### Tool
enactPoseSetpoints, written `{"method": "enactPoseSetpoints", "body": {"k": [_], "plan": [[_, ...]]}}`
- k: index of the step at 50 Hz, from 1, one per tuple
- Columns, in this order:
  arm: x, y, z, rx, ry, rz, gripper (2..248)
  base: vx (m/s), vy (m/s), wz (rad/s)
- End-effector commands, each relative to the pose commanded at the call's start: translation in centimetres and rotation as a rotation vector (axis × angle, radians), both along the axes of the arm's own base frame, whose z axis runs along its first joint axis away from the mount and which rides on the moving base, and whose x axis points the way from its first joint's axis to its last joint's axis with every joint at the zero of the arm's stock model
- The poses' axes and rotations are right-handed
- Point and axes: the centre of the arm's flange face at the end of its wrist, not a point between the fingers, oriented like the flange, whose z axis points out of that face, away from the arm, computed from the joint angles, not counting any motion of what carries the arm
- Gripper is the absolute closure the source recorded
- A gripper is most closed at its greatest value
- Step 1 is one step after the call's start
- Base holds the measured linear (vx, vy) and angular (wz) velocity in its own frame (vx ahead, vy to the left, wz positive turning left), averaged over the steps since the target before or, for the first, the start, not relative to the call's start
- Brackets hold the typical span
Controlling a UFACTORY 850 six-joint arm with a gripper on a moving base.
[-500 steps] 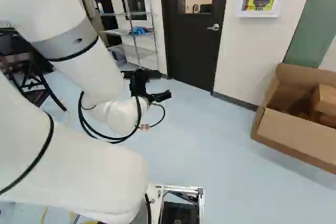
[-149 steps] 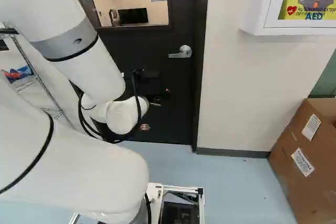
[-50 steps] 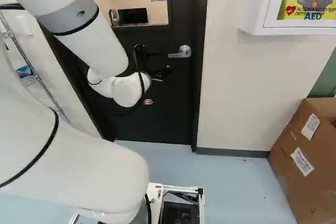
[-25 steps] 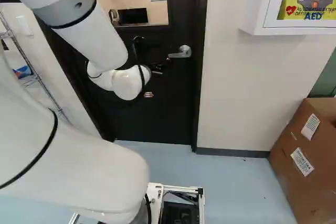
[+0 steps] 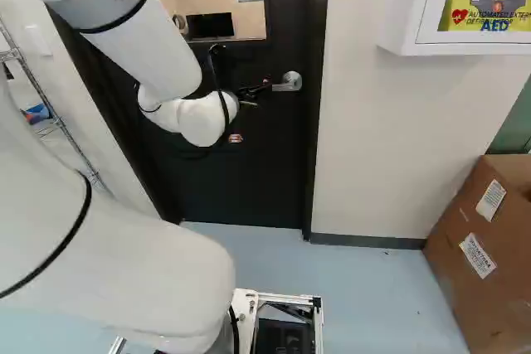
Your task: Open the door and move inside
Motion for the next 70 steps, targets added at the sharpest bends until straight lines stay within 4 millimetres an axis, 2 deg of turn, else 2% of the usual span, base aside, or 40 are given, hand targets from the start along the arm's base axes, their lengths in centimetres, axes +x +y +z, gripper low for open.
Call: {"method": "enactPoseSetpoints", "body": {"k": [20,55,70], "plan": [[1.8,0.0,1.6,0.000,-0.012,0.000,3,0.000,0.000,0.000],[5.3,0.0,1.7,0.000,0.008,0.000,3,0.000,0.000,0.000],[5.7,0.0,0.8,0.000,0.030,0.000,3,0.000,0.000,0.000]]}}
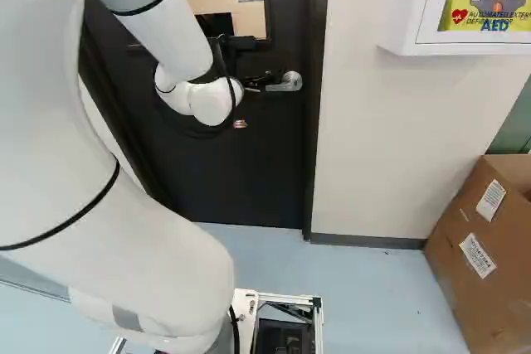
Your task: Open the door and move inside
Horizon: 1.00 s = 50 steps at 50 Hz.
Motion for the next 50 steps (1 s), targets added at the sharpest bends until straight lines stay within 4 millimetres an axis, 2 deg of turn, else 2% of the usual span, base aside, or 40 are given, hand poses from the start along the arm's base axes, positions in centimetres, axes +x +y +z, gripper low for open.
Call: {"method": "enactPoseSetpoints", "body": {"k": [27,50], "plan": [[1.4,0.0,-2.7,0.000,0.063,0.000,3,0.000,0.000,0.000],[1.7,0.0,-5.1,0.000,0.116,0.000,3,0.000,0.000,0.000]]}}
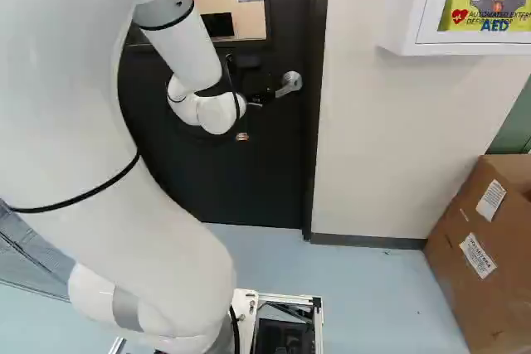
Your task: Open the door and move inside
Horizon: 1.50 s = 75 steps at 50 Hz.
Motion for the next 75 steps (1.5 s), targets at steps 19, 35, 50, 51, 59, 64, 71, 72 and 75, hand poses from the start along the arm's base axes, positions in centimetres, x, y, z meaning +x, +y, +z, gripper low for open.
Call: {"method": "enactPoseSetpoints", "body": {"k": [19,35,50,51,59,64,71,72,75], "plan": [[0.2,0.0,-2.0,0.000,0.044,0.000,3,0.000,0.000,0.000],[0.3,0.0,-3.2,0.000,0.072,0.000,3,0.000,0.000,0.000],[-1.8,0.0,-3.3,0.000,0.077,0.000,3,0.000,0.000,0.000],[-2.0,0.0,-3.3,0.000,0.077,0.000,3,0.000,0.000,0.000],[-3.5,-0.1,-3.3,0.000,0.078,-0.002,3,0.000,0.000,0.000],[-4.4,-0.1,-3.3,0.000,0.078,-0.004,3,0.000,0.000,0.000],[-5.4,-0.3,-3.4,0.000,0.078,-0.006,3,0.000,0.000,0.000],[-5.5,-0.3,-3.4,0.000,0.078,-0.007,3,0.000,0.000,0.000],[-5.7,-0.3,-3.3,0.000,0.077,-0.007,3,0.000,0.000,0.000]]}}
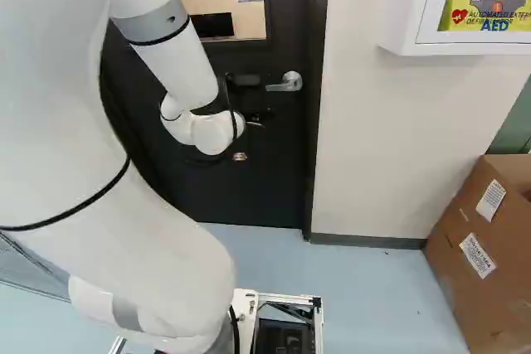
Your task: Open the door and move inside
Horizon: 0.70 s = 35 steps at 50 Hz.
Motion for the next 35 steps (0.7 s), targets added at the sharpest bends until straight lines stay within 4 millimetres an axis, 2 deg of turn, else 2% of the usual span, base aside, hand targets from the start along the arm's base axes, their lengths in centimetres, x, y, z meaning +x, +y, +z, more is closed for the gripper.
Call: {"method": "enactPoseSetpoints", "body": {"k": [35], "plan": [[-0.5,0.0,3.1,-0.001,-0.080,-0.001,3,0.000,0.000,0.000]]}}
